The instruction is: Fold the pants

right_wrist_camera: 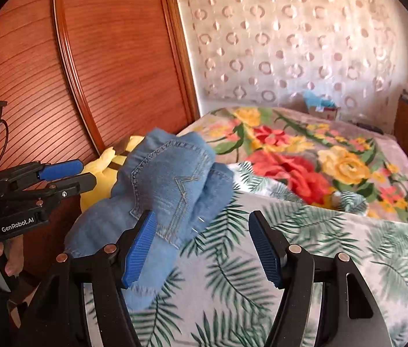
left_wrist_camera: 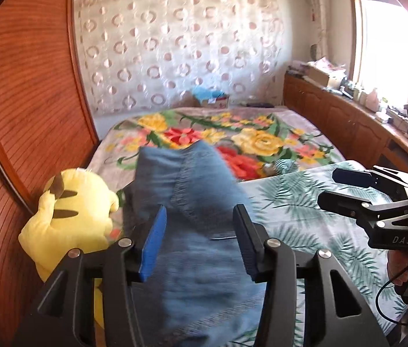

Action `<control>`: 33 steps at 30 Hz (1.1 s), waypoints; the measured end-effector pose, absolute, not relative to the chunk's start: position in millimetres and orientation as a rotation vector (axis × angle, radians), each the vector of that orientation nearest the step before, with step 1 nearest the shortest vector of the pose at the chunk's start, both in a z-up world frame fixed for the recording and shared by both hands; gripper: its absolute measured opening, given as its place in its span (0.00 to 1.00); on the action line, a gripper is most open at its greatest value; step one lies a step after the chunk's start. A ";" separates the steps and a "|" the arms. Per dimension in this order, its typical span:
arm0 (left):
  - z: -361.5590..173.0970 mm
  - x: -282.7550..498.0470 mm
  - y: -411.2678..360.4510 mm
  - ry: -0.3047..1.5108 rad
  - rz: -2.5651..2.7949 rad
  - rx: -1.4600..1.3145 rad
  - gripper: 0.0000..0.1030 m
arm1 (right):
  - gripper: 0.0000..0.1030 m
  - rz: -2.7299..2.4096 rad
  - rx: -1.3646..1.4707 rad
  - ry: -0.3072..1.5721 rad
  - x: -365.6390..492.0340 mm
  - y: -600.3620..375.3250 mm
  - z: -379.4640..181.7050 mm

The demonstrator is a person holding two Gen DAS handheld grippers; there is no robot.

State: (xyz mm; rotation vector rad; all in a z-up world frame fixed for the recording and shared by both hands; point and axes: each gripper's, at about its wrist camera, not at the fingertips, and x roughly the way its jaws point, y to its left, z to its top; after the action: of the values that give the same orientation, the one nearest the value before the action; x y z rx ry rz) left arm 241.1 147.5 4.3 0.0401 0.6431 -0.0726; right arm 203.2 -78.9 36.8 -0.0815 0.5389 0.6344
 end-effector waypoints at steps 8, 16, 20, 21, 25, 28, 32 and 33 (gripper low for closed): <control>29.7 203.4 99.7 0.542 -0.134 0.042 0.73 | 0.66 0.569 -0.062 0.460 118.4 -142.0 58.7; 45.1 168.1 58.1 0.447 -0.161 0.060 1.00 | 0.68 0.482 -0.054 0.384 40.8 -185.9 69.0; 54.7 150.5 43.1 0.400 -0.168 0.060 1.00 | 0.71 0.430 -0.049 0.340 10.9 -197.9 73.4; 57.9 144.9 38.7 0.385 -0.160 0.064 1.00 | 0.71 0.413 -0.045 0.328 1.8 -202.4 75.7; 66.1 127.5 28.0 0.362 -0.137 0.057 1.00 | 0.71 0.357 -0.038 0.295 -29.3 -212.9 78.5; 68.3 113.7 23.0 0.357 -0.138 0.031 1.00 | 0.71 0.326 -0.038 0.280 -41.5 -213.8 78.0; 69.1 100.2 16.4 0.346 -0.114 0.037 1.00 | 0.71 0.290 -0.037 0.263 -53.9 -209.9 74.4; 68.6 98.3 14.3 0.347 -0.108 0.041 1.00 | 0.71 0.285 -0.033 0.264 -56.4 -208.3 73.4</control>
State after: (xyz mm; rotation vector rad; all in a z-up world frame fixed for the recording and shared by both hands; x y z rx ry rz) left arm 98.4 14.3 68.6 0.0406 0.3472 -0.1083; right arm -56.4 -208.3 73.4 -0.0334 0.2636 0.2847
